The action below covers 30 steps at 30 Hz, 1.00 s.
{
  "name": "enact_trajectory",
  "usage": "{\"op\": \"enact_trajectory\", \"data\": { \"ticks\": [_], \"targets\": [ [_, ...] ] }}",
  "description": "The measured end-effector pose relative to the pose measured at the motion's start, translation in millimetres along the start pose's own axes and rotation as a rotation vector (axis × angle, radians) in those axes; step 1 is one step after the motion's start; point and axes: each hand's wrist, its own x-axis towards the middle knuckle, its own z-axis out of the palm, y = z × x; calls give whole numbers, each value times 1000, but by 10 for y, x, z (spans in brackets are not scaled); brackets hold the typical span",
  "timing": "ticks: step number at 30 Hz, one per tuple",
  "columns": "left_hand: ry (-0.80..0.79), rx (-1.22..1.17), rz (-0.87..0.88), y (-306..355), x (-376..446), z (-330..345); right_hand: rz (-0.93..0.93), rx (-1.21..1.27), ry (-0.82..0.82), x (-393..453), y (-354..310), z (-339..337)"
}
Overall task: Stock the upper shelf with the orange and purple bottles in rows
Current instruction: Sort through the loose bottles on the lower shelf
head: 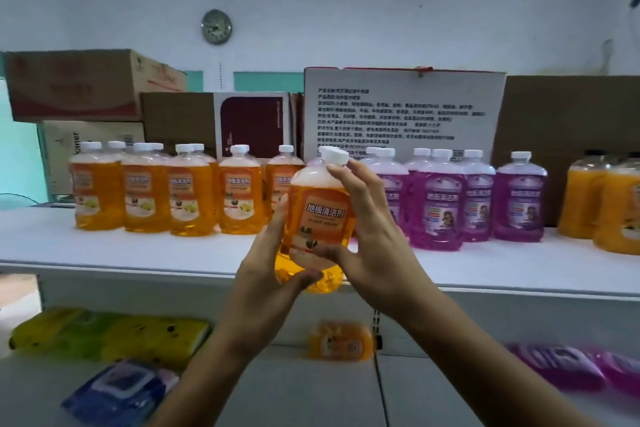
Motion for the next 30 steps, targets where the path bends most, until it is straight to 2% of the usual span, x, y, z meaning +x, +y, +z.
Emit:
{"op": "enact_trajectory", "data": {
  "ticks": [6, 10, 12, 15, 20, 30],
  "targets": [
    [-115, 144, -99, -478, 345, -211, 23, -201, -75, 421, 143, 370],
    [-269, 209, -190, -688, 622, -295, 70, -262, -104, 676, 218, 526],
    [-325, 334, -216, -751, 754, -331, 72, -383, -114, 780, 266, 577],
    [-312, 544, -231, -837, 797, -341, 96, -554, -113, 875, 344, 672],
    [-297, 700, -230, -924, 752, -325, 180, -646, -139, 1023, 468, 893],
    [-364, 748, -205, -924, 743, -305, 264, -871, -181, 1291, 526, 1122]
  ]
}}
